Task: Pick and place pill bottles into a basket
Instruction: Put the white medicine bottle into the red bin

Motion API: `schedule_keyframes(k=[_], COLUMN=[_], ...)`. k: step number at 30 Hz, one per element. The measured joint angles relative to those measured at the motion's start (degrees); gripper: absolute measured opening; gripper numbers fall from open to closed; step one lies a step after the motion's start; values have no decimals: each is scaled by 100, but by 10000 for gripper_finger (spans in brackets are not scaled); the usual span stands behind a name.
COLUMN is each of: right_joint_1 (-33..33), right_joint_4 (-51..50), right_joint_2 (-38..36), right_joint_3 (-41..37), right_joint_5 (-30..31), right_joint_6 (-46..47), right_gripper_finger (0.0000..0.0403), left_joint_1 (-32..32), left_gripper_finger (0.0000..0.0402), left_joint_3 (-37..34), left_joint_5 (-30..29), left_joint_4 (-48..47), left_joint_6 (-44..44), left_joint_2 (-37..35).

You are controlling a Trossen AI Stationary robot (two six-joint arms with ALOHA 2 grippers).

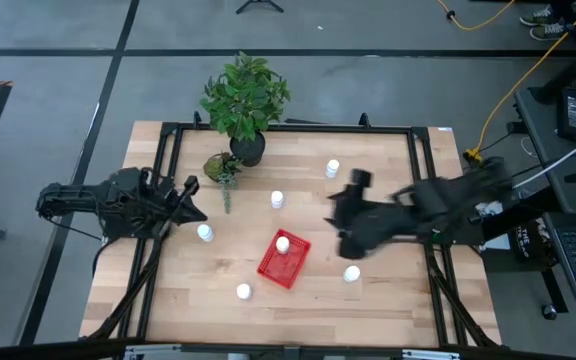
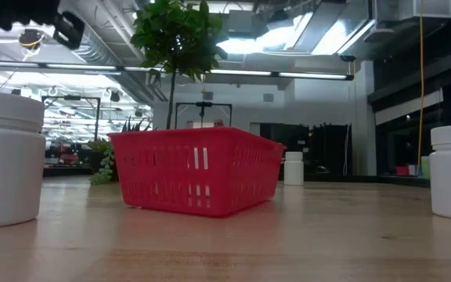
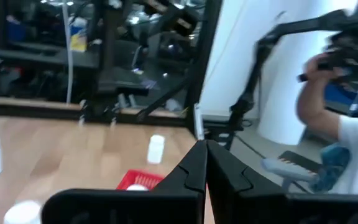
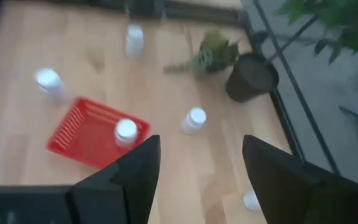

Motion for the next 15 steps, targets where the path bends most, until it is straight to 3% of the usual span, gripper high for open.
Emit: schedule_keyframes(k=[4, 9, 15], right_joint_1=[259, 201, -505], right_joint_4=[730, 1943, 2664], right_joint_2=[-1062, -2158, -2678], right_joint_3=[-1383, -3060, -3697], right_joint_5=[125, 132, -44], right_joint_6=[173, 203, 192], right_gripper_finger=[229, 229, 229], left_joint_1=[-122, -259, -814], left_gripper_finger=[3, 2, 4], left_joint_3=[368, 1035, 1682], left_joint_5=[-91, -62, 9], left_joint_4=[-1, -72, -308], left_joint_6=[71, 91, 576], left_joint_2=[451, 1538, 2835])
